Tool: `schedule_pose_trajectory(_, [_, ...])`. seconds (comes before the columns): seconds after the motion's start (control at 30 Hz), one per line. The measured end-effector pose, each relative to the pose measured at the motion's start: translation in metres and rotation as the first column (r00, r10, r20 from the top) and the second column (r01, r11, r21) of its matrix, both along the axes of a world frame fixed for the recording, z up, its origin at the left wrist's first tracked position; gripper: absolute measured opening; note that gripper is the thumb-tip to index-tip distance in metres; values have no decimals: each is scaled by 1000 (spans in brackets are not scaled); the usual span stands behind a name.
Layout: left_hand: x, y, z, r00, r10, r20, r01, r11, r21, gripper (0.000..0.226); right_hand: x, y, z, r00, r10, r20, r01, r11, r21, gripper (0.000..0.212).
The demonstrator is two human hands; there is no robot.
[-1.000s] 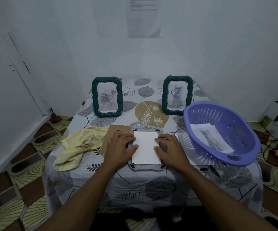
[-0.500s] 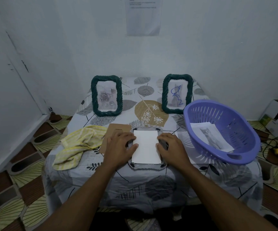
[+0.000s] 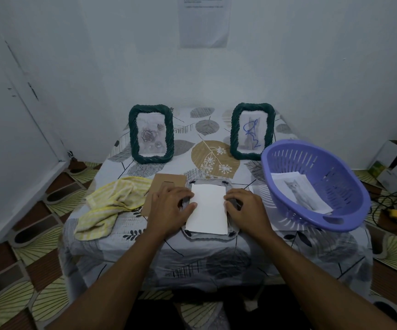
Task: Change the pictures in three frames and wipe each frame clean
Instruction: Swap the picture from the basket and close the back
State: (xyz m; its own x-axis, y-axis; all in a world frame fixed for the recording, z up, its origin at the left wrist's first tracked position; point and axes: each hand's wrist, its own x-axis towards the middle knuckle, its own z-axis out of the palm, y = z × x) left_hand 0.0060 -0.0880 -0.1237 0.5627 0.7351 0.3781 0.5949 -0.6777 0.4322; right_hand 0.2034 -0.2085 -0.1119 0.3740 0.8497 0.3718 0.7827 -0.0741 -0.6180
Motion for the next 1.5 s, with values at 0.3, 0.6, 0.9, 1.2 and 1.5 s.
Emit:
schedule_pose_trajectory(0.3, [2, 2, 5, 998, -22, -59, 20, 1000, -21, 43, 4, 8, 2, 1000, 27, 15, -26, 997, -78, 29])
schedule_pose_trajectory(0.6, [3, 0, 4, 999, -32, -24, 31, 999, -40, 47, 3, 5, 3, 998, 55, 12, -54, 996, -78, 25])
schedule_pose_trajectory(0.9, [1, -2, 4, 999, -38, 10, 38, 998, -41, 55, 2, 3, 4, 1000, 8, 26, -6, 998, -63, 28])
schedule_pose_trajectory(1.2, [4, -2, 6, 999, -35, -26, 34, 998, -56, 46, 1, 6, 7, 1000, 3, 22, 0, 987, -162, 28])
schedule_pose_trajectory(1.5, [5, -2, 6, 999, -27, -45, 25, 999, -28, 50, 2, 9, 10, 999, -26, -26, 19, 975, -222, 36])
